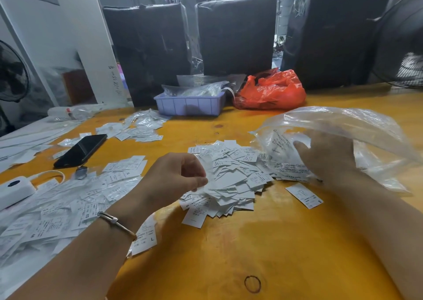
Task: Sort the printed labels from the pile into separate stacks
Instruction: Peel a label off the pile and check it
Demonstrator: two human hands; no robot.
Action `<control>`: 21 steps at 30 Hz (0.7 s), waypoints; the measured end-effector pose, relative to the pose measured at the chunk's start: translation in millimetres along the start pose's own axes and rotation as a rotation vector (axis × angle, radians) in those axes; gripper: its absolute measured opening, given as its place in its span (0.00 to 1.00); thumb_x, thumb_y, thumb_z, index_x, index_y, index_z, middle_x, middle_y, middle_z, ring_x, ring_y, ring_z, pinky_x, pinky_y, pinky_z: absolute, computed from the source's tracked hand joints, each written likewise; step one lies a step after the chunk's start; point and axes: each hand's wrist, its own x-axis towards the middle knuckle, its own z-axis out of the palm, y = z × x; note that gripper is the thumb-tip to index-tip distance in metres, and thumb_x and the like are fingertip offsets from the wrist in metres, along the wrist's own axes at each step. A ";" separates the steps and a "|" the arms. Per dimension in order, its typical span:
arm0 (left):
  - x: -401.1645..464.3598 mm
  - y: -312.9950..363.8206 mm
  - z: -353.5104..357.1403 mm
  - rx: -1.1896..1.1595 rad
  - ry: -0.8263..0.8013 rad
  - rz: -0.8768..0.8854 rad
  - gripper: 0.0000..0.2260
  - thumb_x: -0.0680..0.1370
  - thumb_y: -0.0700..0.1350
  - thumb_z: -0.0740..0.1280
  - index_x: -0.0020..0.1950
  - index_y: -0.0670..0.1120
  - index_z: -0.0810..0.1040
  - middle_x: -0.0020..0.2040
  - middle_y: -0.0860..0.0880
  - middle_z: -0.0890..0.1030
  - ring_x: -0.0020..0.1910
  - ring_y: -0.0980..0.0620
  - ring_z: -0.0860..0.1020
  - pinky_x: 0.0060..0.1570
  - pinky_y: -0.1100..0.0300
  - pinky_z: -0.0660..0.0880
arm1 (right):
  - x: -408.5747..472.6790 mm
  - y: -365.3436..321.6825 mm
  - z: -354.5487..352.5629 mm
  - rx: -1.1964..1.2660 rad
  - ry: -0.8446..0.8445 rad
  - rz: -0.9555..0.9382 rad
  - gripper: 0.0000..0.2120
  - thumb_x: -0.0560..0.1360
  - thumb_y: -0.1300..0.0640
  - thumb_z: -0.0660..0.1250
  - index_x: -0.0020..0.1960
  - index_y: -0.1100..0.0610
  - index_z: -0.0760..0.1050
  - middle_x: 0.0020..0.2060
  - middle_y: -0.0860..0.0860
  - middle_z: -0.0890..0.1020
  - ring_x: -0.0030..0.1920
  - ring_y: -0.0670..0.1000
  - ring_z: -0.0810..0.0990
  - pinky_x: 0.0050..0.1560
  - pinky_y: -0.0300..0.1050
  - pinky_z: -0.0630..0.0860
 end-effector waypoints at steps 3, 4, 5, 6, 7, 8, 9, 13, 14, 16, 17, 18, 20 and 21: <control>0.6 1.0 0.3 -0.005 -0.004 -0.006 0.02 0.75 0.39 0.73 0.44 0.46 0.83 0.36 0.50 0.84 0.35 0.55 0.82 0.38 0.61 0.79 | -8.9 -10.6 -2.5 0.225 -0.002 -0.201 0.12 0.77 0.54 0.66 0.57 0.57 0.80 0.55 0.55 0.83 0.57 0.58 0.79 0.58 0.50 0.73; 0.8 1.5 0.1 -0.020 -0.006 -0.009 0.03 0.75 0.38 0.72 0.44 0.46 0.83 0.37 0.49 0.85 0.35 0.54 0.82 0.38 0.62 0.78 | -11.7 -13.5 -3.7 0.261 0.016 -0.266 0.10 0.76 0.56 0.68 0.55 0.57 0.81 0.54 0.54 0.84 0.55 0.57 0.81 0.56 0.50 0.75; 0.6 2.0 -0.1 -0.041 -0.010 -0.012 0.04 0.76 0.37 0.71 0.45 0.45 0.83 0.37 0.49 0.85 0.35 0.54 0.82 0.36 0.64 0.78 | -13.9 -16.4 -4.4 0.272 0.045 -0.318 0.09 0.74 0.57 0.70 0.53 0.57 0.82 0.53 0.53 0.84 0.54 0.57 0.82 0.55 0.50 0.76; 0.4 2.6 -0.2 -0.066 -0.016 -0.014 0.05 0.76 0.36 0.70 0.45 0.44 0.83 0.38 0.48 0.85 0.35 0.53 0.82 0.35 0.67 0.77 | -15.1 -18.3 -4.5 0.264 0.081 -0.341 0.10 0.72 0.59 0.72 0.53 0.57 0.82 0.52 0.54 0.85 0.52 0.58 0.82 0.54 0.50 0.76; 0.1 3.3 -0.3 -0.092 -0.020 -0.017 0.05 0.76 0.35 0.70 0.46 0.43 0.83 0.38 0.47 0.85 0.36 0.52 0.83 0.35 0.68 0.76 | -15.9 -19.6 -5.4 0.253 0.114 -0.335 0.10 0.70 0.59 0.74 0.52 0.58 0.83 0.51 0.54 0.85 0.52 0.58 0.83 0.54 0.51 0.76; 0.1 3.8 -0.3 -0.117 -0.024 -0.020 0.05 0.76 0.35 0.70 0.46 0.43 0.83 0.38 0.47 0.85 0.36 0.51 0.83 0.35 0.68 0.77 | -15.2 -19.7 -6.0 0.247 0.141 -0.310 0.10 0.69 0.59 0.75 0.50 0.58 0.83 0.50 0.56 0.85 0.51 0.59 0.83 0.53 0.51 0.76; -0.1 4.2 -0.5 -0.136 -0.028 -0.025 0.04 0.75 0.35 0.71 0.46 0.42 0.83 0.38 0.46 0.85 0.36 0.50 0.84 0.35 0.68 0.77 | -15.2 -19.5 -7.5 0.260 0.157 -0.289 0.08 0.69 0.57 0.76 0.47 0.58 0.83 0.48 0.56 0.85 0.49 0.60 0.83 0.52 0.51 0.77; -0.9 6.9 -1.3 -0.210 -0.063 -0.051 0.01 0.75 0.37 0.72 0.46 0.40 0.82 0.38 0.47 0.86 0.36 0.49 0.85 0.36 0.62 0.78 | -25.0 -30.9 -14.1 0.582 0.069 -0.361 0.15 0.72 0.49 0.72 0.36 0.60 0.82 0.34 0.53 0.84 0.34 0.53 0.82 0.41 0.51 0.79; -1.3 7.6 -1.4 -0.228 -0.072 -0.052 0.02 0.76 0.38 0.72 0.46 0.39 0.81 0.38 0.46 0.86 0.36 0.49 0.85 0.36 0.61 0.78 | -31.8 -40.6 -17.1 0.713 -0.039 -0.375 0.17 0.72 0.46 0.70 0.36 0.60 0.82 0.32 0.53 0.84 0.32 0.52 0.81 0.39 0.50 0.79; -2.2 8.8 -1.2 -0.251 -0.082 -0.041 0.05 0.76 0.40 0.71 0.46 0.38 0.81 0.37 0.46 0.86 0.36 0.49 0.85 0.34 0.62 0.78 | -46.7 -59.7 -19.4 0.950 -0.380 -0.382 0.20 0.69 0.40 0.66 0.40 0.58 0.82 0.35 0.52 0.84 0.34 0.48 0.82 0.34 0.46 0.78; -2.5 9.4 -1.0 -0.261 -0.084 -0.030 0.06 0.76 0.41 0.71 0.46 0.38 0.80 0.37 0.46 0.86 0.35 0.49 0.85 0.34 0.63 0.77 | -52.4 -66.2 -18.4 1.005 -0.552 -0.371 0.21 0.67 0.39 0.66 0.44 0.57 0.82 0.38 0.51 0.85 0.36 0.46 0.82 0.33 0.43 0.78; -2.7 9.7 -0.9 -0.272 -0.085 -0.016 0.07 0.76 0.42 0.71 0.46 0.37 0.80 0.37 0.46 0.86 0.35 0.48 0.85 0.34 0.63 0.77 | -56.4 -69.9 -16.8 1.020 -0.674 -0.360 0.22 0.66 0.38 0.66 0.47 0.55 0.81 0.40 0.50 0.85 0.38 0.45 0.82 0.34 0.41 0.78; -2.7 10.1 -0.4 -0.290 -0.082 0.010 0.07 0.75 0.42 0.72 0.45 0.38 0.82 0.37 0.46 0.86 0.36 0.50 0.84 0.33 0.66 0.76 | -59.6 -70.8 -14.0 1.035 -0.764 -0.345 0.21 0.65 0.39 0.69 0.48 0.54 0.82 0.40 0.48 0.84 0.39 0.43 0.81 0.34 0.39 0.77; -2.7 10.2 0.1 -0.299 -0.079 0.017 0.06 0.74 0.43 0.73 0.45 0.40 0.83 0.37 0.46 0.85 0.36 0.52 0.84 0.33 0.67 0.75 | -59.3 -69.8 -13.8 1.050 -0.763 -0.336 0.18 0.65 0.41 0.70 0.47 0.54 0.82 0.39 0.47 0.84 0.38 0.42 0.80 0.34 0.38 0.76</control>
